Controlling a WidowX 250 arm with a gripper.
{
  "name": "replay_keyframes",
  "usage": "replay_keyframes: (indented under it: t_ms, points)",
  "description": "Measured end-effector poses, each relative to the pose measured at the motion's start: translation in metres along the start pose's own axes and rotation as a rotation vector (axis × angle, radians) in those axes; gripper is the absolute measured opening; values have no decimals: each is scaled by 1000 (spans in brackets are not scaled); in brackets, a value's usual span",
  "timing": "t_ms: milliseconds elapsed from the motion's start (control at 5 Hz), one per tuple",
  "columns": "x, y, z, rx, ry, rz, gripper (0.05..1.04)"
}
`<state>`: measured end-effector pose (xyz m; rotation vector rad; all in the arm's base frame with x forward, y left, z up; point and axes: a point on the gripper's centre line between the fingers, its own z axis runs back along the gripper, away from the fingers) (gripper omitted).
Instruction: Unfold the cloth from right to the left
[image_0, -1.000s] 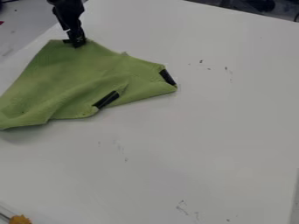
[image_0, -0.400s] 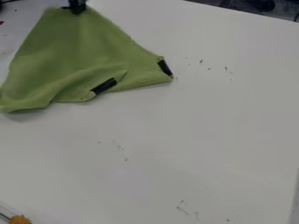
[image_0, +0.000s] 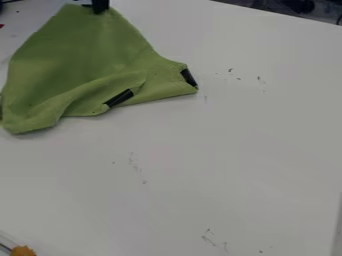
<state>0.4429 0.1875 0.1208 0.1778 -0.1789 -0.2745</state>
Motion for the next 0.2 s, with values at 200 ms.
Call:
replay_keyframes:
  t_ms: [200]
  points:
    - [-3,-7,-7,-14,25,15,999]
